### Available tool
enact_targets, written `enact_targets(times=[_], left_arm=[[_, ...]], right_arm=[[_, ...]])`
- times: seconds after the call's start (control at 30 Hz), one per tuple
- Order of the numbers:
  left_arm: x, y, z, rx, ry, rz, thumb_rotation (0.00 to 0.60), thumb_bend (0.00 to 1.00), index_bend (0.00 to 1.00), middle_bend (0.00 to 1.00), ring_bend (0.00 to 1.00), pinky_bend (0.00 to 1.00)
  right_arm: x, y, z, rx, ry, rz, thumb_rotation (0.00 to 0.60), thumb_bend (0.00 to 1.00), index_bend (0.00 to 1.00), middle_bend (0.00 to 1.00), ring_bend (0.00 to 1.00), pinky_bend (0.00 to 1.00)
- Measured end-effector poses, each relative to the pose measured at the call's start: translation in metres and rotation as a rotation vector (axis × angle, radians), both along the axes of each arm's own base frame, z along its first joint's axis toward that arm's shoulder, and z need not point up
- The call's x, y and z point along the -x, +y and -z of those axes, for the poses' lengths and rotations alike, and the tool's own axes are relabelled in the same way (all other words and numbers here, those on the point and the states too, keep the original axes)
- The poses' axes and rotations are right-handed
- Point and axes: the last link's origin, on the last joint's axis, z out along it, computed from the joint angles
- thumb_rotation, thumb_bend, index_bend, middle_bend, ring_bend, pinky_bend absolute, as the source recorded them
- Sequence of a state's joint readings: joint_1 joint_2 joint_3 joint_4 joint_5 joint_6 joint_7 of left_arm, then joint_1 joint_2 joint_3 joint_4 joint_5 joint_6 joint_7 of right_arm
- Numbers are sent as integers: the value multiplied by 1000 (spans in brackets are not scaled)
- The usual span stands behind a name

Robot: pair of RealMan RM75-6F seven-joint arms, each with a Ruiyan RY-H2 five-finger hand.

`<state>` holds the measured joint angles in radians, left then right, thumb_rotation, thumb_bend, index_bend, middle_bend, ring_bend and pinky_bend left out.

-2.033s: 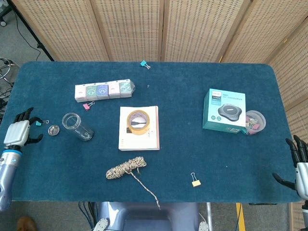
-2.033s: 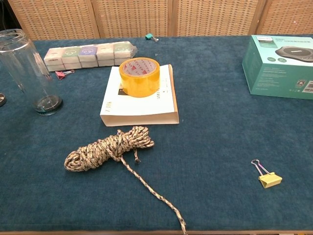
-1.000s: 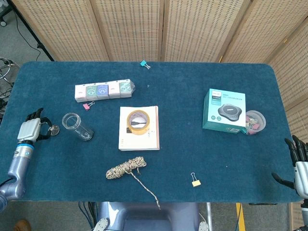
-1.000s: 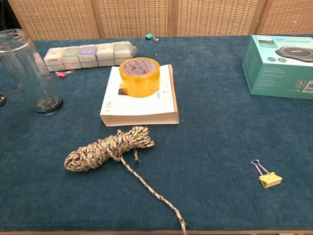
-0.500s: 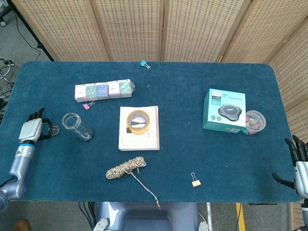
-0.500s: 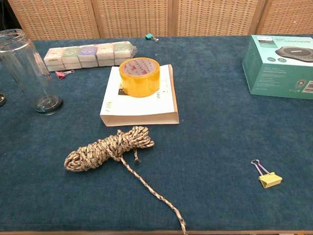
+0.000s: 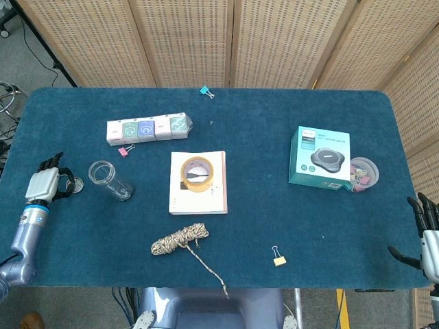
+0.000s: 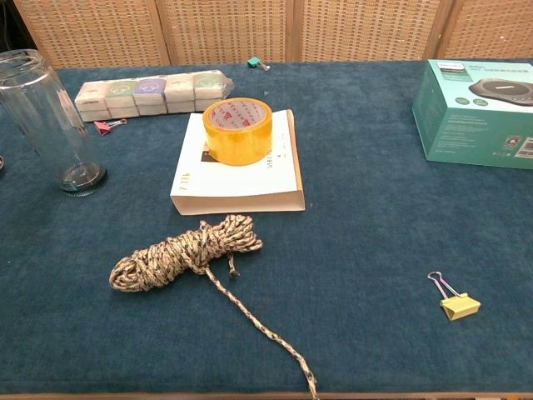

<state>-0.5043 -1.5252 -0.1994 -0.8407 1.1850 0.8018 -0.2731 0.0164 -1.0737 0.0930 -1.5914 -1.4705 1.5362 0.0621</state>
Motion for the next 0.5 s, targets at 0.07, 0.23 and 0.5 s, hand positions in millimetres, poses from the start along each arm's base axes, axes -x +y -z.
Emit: enact_targets(times=[0.07,0.23,0.5], left_arm=[[-2,-1,-5,-10,-9,10,600,463,614,0,0,0],[-11,-3,-18,-34,-36,44,600,463,614,0,0,0],[-39,-11,-47,-65,-105,140,600,457,614,0,0,0]], right_arm=[[0,0,0,-2,-1,-1,600,0,0,0,0,0],[-1,1,0,-2,-5,-2,600,0,0,0,0,0],[-2,1,0,-3,-14,-7,600,0,0,0,0,0]])
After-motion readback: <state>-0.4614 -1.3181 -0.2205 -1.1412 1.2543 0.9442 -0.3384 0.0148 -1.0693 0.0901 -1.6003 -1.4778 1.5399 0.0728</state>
